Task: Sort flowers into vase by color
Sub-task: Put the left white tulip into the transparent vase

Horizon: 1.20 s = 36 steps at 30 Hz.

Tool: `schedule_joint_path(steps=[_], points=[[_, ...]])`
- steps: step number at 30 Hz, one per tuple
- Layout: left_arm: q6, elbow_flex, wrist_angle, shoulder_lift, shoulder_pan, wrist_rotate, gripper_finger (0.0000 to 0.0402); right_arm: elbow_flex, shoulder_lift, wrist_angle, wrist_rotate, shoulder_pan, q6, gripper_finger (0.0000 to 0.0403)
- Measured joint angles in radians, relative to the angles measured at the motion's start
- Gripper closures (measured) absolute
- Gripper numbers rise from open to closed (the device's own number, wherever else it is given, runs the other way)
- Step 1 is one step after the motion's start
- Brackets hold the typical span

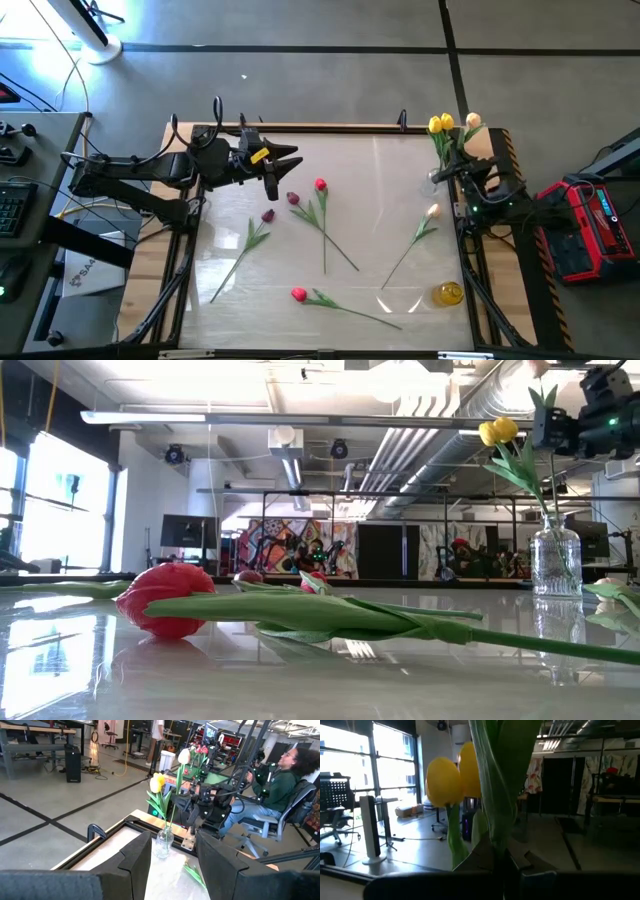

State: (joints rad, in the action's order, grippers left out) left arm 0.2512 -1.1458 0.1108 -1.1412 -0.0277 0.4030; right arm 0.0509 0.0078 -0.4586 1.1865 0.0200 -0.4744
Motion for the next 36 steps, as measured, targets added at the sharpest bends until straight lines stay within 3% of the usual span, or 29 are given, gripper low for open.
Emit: schedule_joint_path(steps=[8,17,23,36], points=[[0.0,0.0,0.0,0.0,0.0,0.0,0.0257,-0.001,0.0,0.153,0.04,0.0,0.178,0.0403],[0.0,0.0,0.0,0.0,0.0,0.0,0.0257,-0.001,0.0,0.202,0.17,-0.023,0.186,0.0403],[0.0,0.0,0.0,0.0,0.0,0.0,0.0257,-0.001,0.0,0.211,0.203,-0.034,0.215,0.04],[0.0,0.0,0.0,0.0,0.0,0.0,0.0257,0.006,0.0,0.23,0.238,-0.035,0.295,0.0316]])
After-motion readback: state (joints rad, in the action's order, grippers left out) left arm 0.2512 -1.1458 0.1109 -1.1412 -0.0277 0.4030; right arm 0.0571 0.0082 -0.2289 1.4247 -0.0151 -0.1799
